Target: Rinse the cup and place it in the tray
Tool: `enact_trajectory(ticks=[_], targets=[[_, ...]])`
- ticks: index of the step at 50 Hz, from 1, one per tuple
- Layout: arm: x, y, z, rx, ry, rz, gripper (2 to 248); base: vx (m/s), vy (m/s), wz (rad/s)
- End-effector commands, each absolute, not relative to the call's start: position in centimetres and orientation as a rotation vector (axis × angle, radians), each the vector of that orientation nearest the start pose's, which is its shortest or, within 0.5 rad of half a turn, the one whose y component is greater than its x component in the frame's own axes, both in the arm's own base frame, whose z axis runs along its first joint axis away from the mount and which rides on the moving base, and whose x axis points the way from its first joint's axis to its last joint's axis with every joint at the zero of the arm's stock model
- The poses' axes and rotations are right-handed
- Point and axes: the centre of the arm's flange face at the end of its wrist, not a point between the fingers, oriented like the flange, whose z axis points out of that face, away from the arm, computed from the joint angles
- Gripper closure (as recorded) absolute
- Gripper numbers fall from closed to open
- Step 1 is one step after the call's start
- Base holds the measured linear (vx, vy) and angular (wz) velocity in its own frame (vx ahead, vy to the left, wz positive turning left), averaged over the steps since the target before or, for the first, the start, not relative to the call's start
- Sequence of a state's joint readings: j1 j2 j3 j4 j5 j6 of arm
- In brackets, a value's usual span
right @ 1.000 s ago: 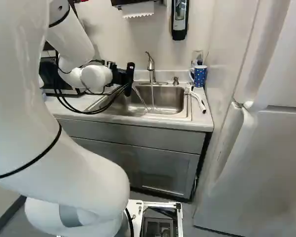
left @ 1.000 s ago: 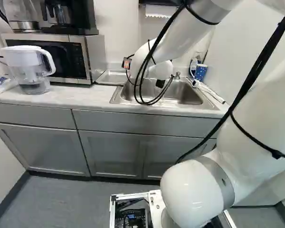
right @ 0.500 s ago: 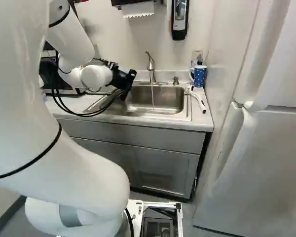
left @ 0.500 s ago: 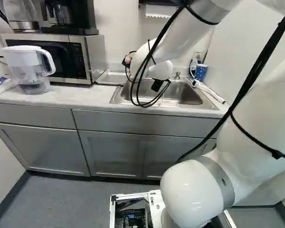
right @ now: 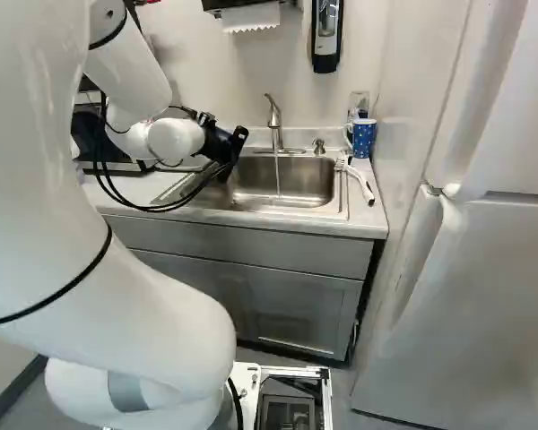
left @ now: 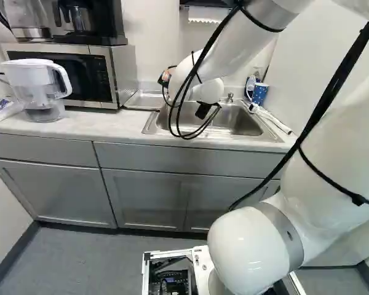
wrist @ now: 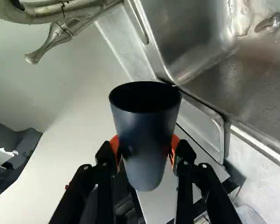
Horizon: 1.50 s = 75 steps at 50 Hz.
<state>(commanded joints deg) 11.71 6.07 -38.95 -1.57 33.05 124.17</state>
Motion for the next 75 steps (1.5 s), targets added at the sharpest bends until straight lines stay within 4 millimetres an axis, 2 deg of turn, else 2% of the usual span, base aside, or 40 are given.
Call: enact_trajectory(ticks=[23,75], targets=[[44.44,9.35,53.81,-1.048,1.482,-0.568,128,0.000,0.000,0.000],[44.44,9.35,53.81,-1.450,1.198,-0.936,128,0.000,0.000,0.000]])
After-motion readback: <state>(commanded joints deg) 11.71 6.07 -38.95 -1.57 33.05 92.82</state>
